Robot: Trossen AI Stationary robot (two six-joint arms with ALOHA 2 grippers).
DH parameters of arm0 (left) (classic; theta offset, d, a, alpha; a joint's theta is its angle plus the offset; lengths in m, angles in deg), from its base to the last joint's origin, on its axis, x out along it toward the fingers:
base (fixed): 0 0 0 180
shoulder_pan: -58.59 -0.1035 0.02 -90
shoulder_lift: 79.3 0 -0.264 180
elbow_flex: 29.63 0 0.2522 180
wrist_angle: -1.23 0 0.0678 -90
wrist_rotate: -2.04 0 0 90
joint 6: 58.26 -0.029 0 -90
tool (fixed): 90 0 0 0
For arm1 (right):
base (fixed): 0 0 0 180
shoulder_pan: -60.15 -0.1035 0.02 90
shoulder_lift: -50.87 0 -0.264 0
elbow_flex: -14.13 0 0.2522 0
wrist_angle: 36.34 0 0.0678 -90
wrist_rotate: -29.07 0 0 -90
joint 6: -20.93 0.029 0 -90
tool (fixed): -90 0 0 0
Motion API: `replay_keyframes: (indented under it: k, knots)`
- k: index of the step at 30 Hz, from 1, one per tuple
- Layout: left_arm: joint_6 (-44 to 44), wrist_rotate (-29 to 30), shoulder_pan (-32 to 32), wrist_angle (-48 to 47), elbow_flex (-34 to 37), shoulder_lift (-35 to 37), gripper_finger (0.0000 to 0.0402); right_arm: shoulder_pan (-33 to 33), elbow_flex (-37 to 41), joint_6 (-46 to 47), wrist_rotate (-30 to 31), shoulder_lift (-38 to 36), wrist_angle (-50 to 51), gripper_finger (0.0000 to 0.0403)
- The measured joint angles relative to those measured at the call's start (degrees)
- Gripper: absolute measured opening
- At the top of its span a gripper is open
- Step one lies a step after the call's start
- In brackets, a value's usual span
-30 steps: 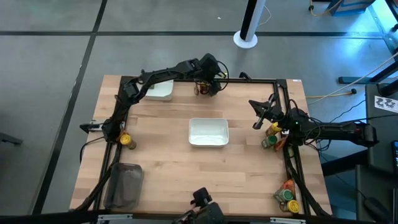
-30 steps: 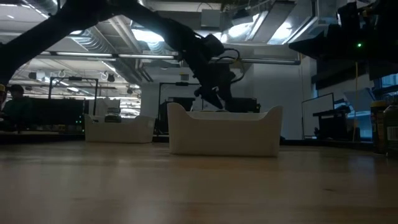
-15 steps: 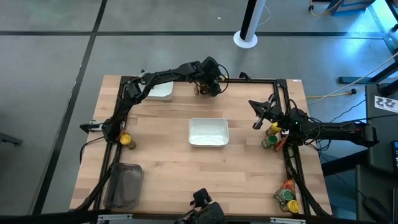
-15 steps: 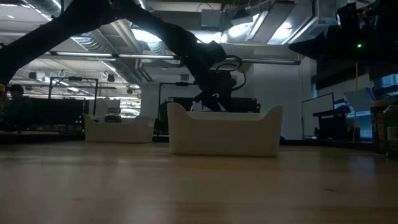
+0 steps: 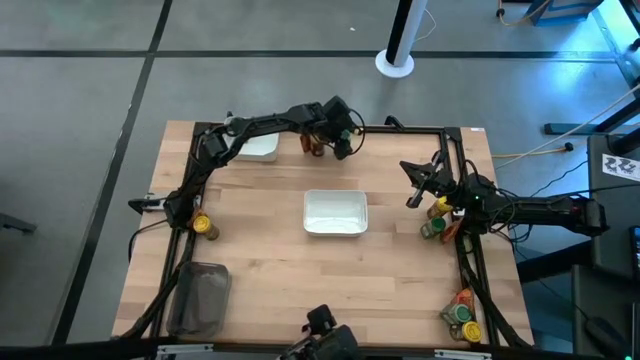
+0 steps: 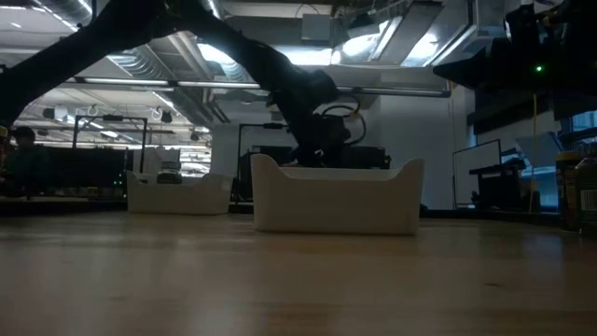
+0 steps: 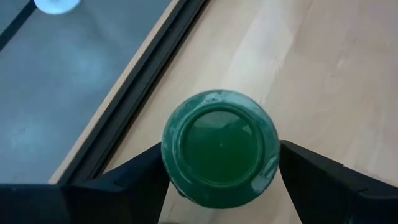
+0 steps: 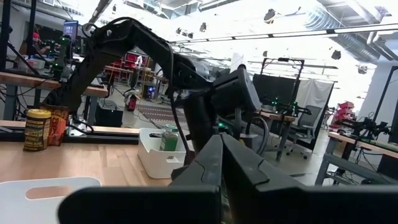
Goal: Sort spices by type
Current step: Put the green seasoning bottle into the top white bin
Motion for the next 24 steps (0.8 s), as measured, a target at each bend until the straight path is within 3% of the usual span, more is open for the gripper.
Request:
replay_keyframes:
  k: [7, 15, 24]
  knots:
    - [0.3, 0.0, 0.0, 1.2, 0.0, 0.0, 0.0271, 0.0, 0.0, 0.0, 0.1, 0.0, 0.0, 0.0012]
    - [0.1, 0.0, 0.0, 1.0, 0.0, 0.0, 0.0185, 0.0, 0.0, 0.0, 0.1, 0.0, 0.0, 0.0012]
    - [-0.4, 1.3, 0.6, 1.3, 0.0, 0.0, 0.0181, 0.0, 0.0, 0.0, 0.1, 0.0, 0.2, 0.0012]
